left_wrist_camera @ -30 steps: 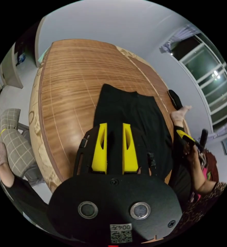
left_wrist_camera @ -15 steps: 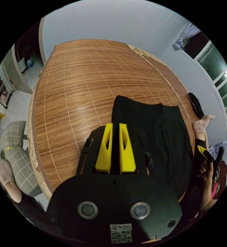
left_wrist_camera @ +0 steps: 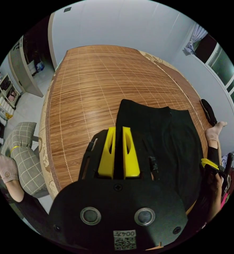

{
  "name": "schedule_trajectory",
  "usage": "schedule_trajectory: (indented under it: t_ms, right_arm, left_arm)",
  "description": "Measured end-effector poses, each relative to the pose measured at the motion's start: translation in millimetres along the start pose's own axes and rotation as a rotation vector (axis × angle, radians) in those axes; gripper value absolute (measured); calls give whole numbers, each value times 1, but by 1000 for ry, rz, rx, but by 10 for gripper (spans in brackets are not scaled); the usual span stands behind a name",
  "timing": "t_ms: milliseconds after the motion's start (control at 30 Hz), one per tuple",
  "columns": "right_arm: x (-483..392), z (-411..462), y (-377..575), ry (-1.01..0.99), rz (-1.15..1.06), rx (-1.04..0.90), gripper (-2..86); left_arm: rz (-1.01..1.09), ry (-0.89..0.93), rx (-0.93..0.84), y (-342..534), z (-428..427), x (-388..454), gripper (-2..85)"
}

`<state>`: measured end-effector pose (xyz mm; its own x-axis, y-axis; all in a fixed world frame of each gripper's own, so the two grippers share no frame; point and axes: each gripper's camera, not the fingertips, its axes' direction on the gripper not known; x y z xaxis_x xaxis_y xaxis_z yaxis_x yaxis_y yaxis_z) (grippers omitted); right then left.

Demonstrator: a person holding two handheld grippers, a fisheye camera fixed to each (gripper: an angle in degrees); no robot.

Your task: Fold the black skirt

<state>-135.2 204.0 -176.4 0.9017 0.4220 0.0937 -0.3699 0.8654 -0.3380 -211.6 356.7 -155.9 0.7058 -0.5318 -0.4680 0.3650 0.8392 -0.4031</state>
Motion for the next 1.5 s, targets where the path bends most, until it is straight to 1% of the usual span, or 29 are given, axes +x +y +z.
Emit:
schedule_trajectory:
  t_ms: [67,167,233,267,300,333,433,500,567,633,800,867,967,1100,1167,1233,1267,1300,1333,1400,1467,1500]
  right_arm:
    - [-3,-1,-5,-2,-2,0,104]
    - [-13,-2,-14,14,-24,-9,112]
    - [-27,-4,-20,46,-67,-2,114]
    - [-30,-5,-21,55,-77,1,114]
    - [-37,-6,-23,67,-97,8,114]
    - [-43,-7,-24,73,-115,12,114]
    - [-59,-7,-28,76,-150,28,115]
    - [-71,-7,-29,92,-179,44,116]
    - [-84,-5,-30,128,-215,45,118]
    - [-100,3,-31,170,-261,8,121]
    - [-122,28,-35,244,-324,-113,132]
    - [-125,30,-38,233,-321,-104,133]
    - [-124,26,-44,175,-261,-93,129]
    - [-103,-21,-41,4,-105,17,123]
    - [-87,-34,-42,-79,-15,-26,120]
    - [-73,-37,-44,-158,49,-164,115]
    - [-72,-36,-44,-168,50,-198,111]
    - [-72,-31,-44,-177,46,-273,105]
    - [-75,-23,-43,-162,39,-346,102]
    - [-84,-11,-43,-142,21,-419,97]
    - [-98,-1,-48,-89,-14,-464,91]
    - [-109,6,-53,-26,-44,-493,88]
  left_arm:
    - [32,25,31,13,-19,7,30]
    - [125,65,66,57,-55,30,37]
    - [181,127,49,114,-80,50,48]
    - [189,133,43,132,-86,55,52]
    - [203,140,24,167,-96,64,59]
    - [203,127,7,202,-104,70,63]
    - [174,77,-25,272,-110,77,69]
    - [144,47,-13,297,-111,75,72]
    - [154,39,-9,312,-111,77,76]
    - [206,-40,-41,328,-104,84,78]
    - [206,-52,-12,358,-105,87,72]
    - [212,-57,-5,368,-107,89,71]
    - [221,-77,1,384,-109,95,69]
    - [214,-66,5,403,-113,96,64]
    - [198,-50,5,411,-115,93,58]
    - [177,-32,4,420,-117,89,44]
    - [172,-28,4,422,-117,88,41]
    - [162,-18,3,427,-118,87,34]
    - [152,-6,3,432,-119,85,28]
    - [133,16,1,438,-120,81,23]
    - [112,42,-1,445,-121,77,19]
    - [99,56,-2,449,-121,75,17]
